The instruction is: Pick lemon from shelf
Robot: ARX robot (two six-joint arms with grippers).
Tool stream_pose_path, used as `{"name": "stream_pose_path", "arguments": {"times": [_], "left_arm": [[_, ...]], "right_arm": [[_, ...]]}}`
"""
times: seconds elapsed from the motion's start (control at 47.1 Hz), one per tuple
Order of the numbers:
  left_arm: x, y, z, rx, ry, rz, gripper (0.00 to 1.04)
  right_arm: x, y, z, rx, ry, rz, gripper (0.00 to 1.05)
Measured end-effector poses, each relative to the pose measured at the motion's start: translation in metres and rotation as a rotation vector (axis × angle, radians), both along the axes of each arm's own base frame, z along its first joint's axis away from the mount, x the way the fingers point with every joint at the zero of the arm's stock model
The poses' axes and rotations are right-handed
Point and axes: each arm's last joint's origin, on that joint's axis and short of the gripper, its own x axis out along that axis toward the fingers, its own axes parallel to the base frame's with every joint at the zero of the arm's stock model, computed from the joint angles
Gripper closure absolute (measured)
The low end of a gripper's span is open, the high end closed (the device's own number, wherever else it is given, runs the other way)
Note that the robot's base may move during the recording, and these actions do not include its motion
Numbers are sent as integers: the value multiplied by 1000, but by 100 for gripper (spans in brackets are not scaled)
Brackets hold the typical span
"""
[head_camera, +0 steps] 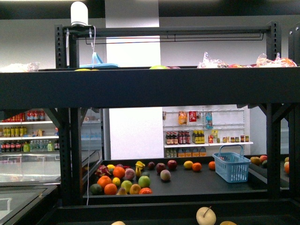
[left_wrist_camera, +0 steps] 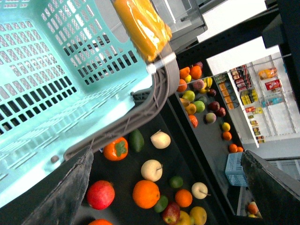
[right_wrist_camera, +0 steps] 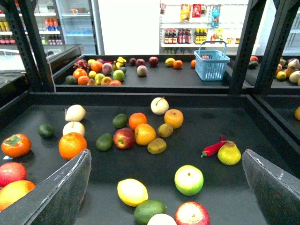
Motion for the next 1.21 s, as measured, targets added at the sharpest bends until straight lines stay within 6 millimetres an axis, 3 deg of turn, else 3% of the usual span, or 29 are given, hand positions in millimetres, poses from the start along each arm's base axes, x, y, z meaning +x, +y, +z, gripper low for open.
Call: {"name": "stream_pose_path", "arguments": {"times": [0.233,0.615,0.637,0.785,1.21], "left_arm": [[33,36,-1,-85,19,31,8],[69,83,-5,-220,-64,150,8],[90,94,-9,-297,-89,205,8],[103,91,-17,-332,-82,265,8],[103,91,-17,-330,-69,290,79]], "right_arm": [[0,0,0,0,0,0,8],[0,0,0,0,0,0,8],[0,0,0,0,0,0,8],[0,0,0,0,0,0,8],[0,0,0,0,0,0,8]]}}
